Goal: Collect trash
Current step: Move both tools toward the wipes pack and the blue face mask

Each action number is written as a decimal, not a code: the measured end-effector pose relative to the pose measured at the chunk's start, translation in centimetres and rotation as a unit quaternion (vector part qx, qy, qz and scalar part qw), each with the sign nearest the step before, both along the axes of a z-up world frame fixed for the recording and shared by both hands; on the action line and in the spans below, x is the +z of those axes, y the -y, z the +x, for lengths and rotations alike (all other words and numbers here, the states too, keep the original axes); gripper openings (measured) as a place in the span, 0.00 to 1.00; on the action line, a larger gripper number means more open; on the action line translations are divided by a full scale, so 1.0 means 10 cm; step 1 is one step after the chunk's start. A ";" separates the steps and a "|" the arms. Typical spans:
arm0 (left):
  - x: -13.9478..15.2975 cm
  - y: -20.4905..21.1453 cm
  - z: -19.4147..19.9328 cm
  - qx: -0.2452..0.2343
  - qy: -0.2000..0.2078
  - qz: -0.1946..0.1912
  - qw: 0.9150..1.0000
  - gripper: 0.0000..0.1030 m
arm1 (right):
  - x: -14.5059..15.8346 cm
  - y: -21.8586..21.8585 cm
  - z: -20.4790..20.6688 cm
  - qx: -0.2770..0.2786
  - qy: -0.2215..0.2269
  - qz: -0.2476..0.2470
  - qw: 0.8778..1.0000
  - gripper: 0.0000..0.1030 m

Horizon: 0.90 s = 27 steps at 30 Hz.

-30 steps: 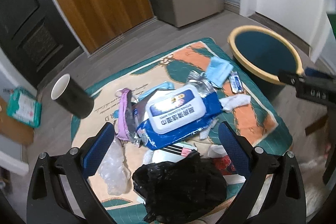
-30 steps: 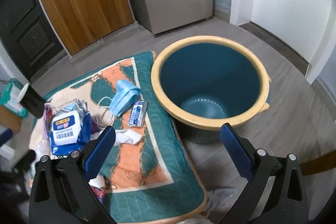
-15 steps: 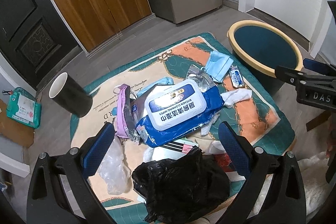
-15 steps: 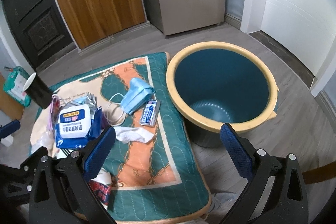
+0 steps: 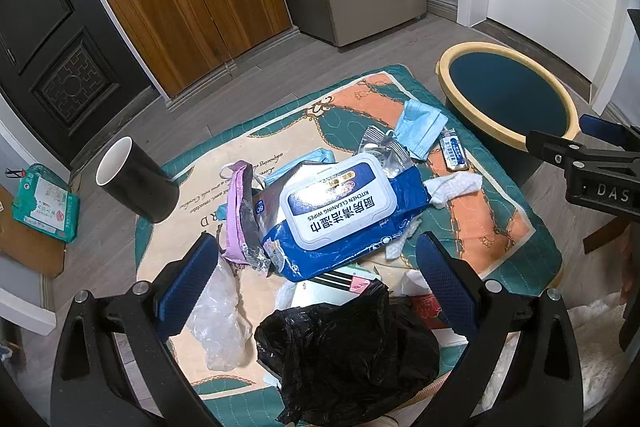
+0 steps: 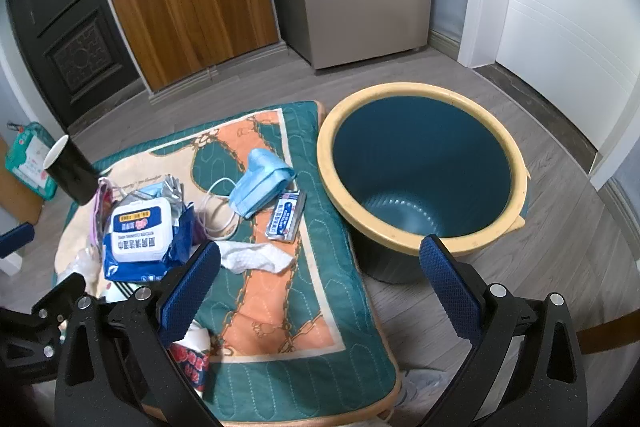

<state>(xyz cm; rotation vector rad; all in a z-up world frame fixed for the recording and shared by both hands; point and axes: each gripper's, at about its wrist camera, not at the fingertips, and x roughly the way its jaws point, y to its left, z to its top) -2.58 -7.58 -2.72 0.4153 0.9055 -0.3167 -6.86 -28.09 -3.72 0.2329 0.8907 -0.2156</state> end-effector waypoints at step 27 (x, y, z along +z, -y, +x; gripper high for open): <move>0.00 -0.02 0.02 0.002 -0.001 0.000 1.000 0.94 | 0.00 0.00 0.00 0.001 0.001 -0.002 1.000 0.96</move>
